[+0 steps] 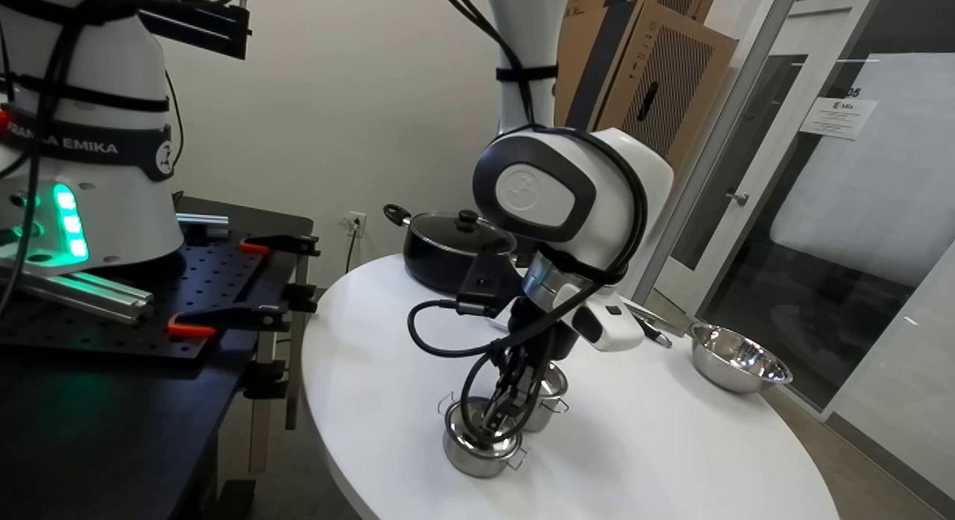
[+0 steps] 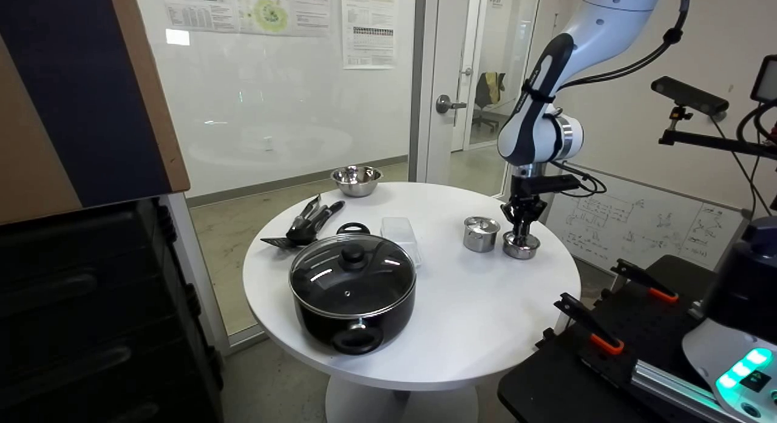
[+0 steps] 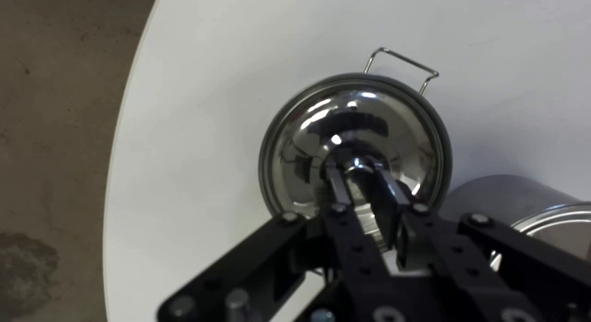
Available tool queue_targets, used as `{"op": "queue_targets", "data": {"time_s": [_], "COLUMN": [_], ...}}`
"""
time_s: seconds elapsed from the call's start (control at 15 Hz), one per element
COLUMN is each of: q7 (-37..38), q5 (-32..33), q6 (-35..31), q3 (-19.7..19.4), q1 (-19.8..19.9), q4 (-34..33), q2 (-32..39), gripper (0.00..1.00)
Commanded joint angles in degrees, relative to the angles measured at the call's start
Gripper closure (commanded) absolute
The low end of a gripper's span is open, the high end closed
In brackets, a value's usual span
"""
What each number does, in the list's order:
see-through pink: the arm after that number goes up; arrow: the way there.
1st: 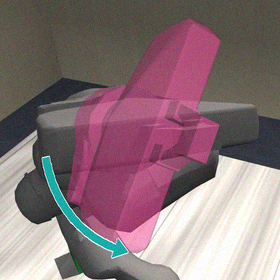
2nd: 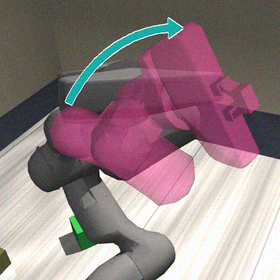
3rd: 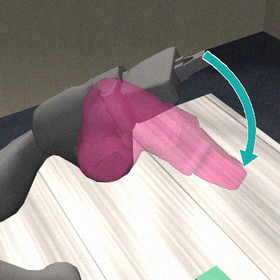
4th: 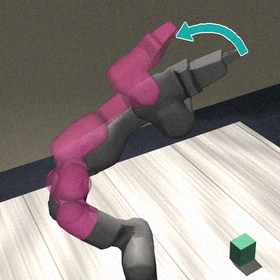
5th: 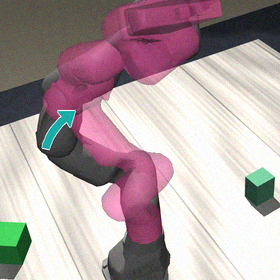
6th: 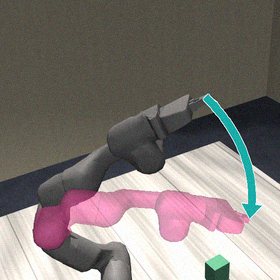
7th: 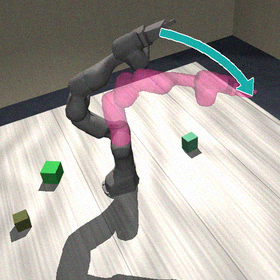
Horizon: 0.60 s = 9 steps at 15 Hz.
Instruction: Pick up the lid from the table and put it on the open silver pot. Pick up the lid off the other pot and put it on the table.
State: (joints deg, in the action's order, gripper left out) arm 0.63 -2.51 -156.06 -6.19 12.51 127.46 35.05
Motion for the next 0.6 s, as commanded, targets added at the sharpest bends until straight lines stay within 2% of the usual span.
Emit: {"op": "queue_targets", "data": {"time_s": [0.0,0.33,0.53], "q7": [-1.98,-7.71,-10.49], "q5": [-2.15,-3.43,-3.95], "q6": [1.82,-0.18,-0.77], "q3": [1.68,4.77,6.21], "q1": [1.47,4.15,4.48], "q4": [0.96,6.82,9.95], "q2": [-1.70,-7.51,-10.70], "gripper": [0.95,0.95,0.95]}}
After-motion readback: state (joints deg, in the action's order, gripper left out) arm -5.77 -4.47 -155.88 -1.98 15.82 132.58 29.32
